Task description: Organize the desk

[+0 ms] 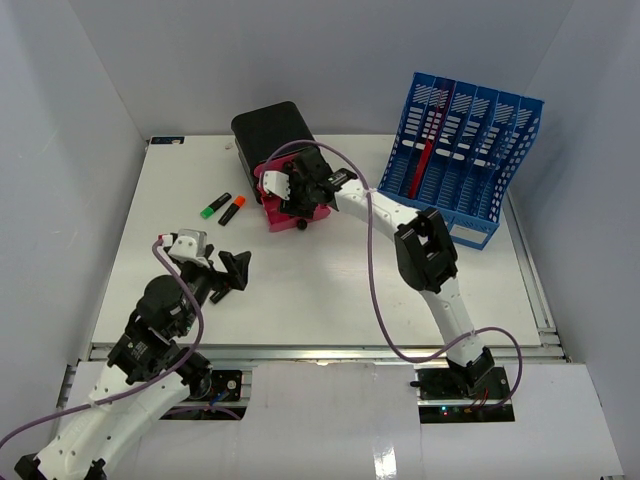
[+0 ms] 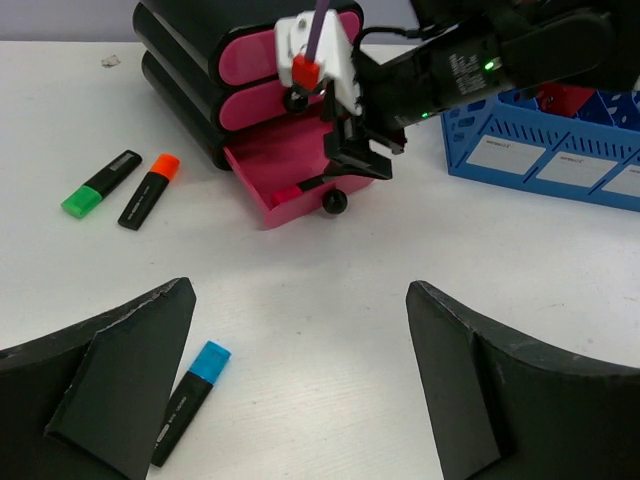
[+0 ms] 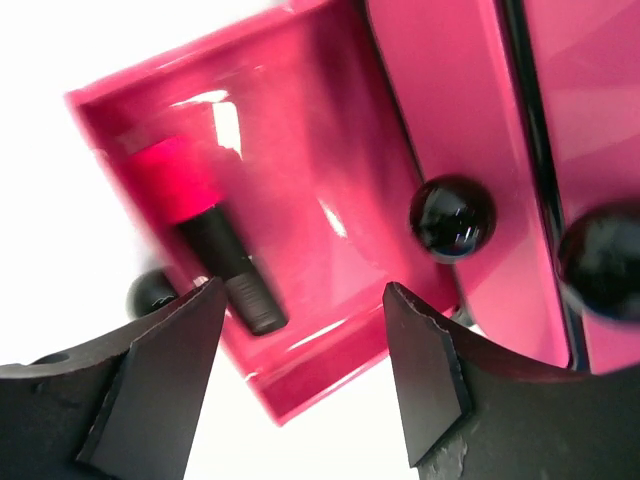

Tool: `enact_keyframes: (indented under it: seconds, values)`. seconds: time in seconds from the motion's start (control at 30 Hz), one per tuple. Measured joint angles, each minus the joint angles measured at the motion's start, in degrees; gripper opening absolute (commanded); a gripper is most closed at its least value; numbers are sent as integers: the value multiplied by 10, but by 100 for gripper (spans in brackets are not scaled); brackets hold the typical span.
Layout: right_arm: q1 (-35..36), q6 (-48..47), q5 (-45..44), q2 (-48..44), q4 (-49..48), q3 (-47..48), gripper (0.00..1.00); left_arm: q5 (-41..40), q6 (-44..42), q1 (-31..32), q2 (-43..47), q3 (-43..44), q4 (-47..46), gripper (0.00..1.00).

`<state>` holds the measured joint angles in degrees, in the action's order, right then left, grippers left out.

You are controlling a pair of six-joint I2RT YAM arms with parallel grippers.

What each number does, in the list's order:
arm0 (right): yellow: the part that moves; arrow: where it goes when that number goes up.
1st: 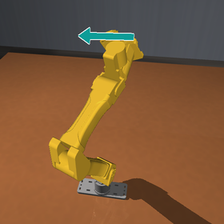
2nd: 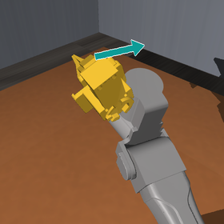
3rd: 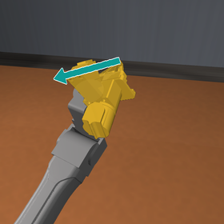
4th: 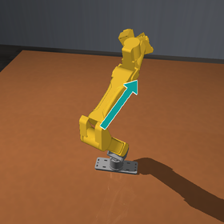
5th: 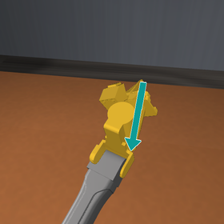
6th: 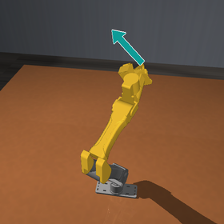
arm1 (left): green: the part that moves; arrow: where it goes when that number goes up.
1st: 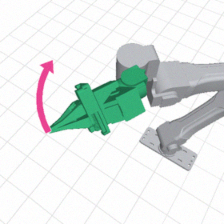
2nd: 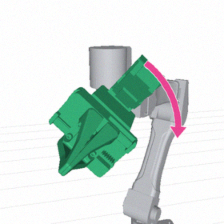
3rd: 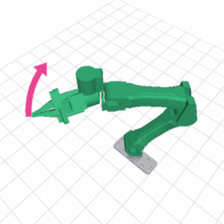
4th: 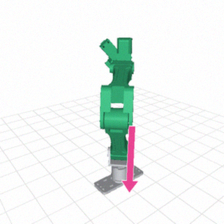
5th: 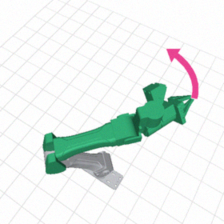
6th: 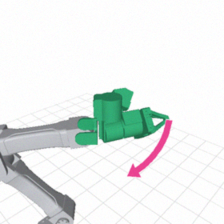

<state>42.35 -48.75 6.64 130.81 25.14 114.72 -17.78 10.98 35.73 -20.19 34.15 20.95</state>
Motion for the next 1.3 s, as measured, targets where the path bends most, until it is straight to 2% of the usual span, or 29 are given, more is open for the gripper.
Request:
enact_keyframes:
  seconds: [0.1, 0.17, 0.33, 0.4, 0.5, 0.63, 0.77, 0.87, 1.0, 1.3]
  values:
    - [-12, 25, 63, -76, 17, -56, 71, 11, 0, 0, -16, 0, 0, 98]
    - [-32, 31, 148, -153, 26, -113, 71, 21, 0, 0, -31, 0, 0, 98]
    - [-112, -19, 358, -380, 94, -297, 72, 56, -3, 0, -78, 0, 0, 98]
    - [-129, -48, 399, -464, 112, -394, 73, 71, -6, 0, -104, 0, -2, 98]
    - [-133, -83, 442, -541, 155, -520, 74, 88, -10, 0, -145, 0, 0, 98]
    - [-173, -114, 482, -572, 190, -613, 74, 95, -13, 0, -206, 24, 22, 98]
    - [-234, -127, 511, -573, 201, -626, 74, 94, -17, -1, -263, 83, 57, 98]
    - [-262, -133, 520, -572, 202, -626, 78, 87, -25, -3, -316, 137, 82, 98]
    - [-273, -142, 522, -572, 215, -626, 79, 67, -42, -6, -365, 160, 109, 98]
    - [-276, -148, 522, -576, 219, -626, 79, 47, -99, -32, -409, 160, 134, 98]
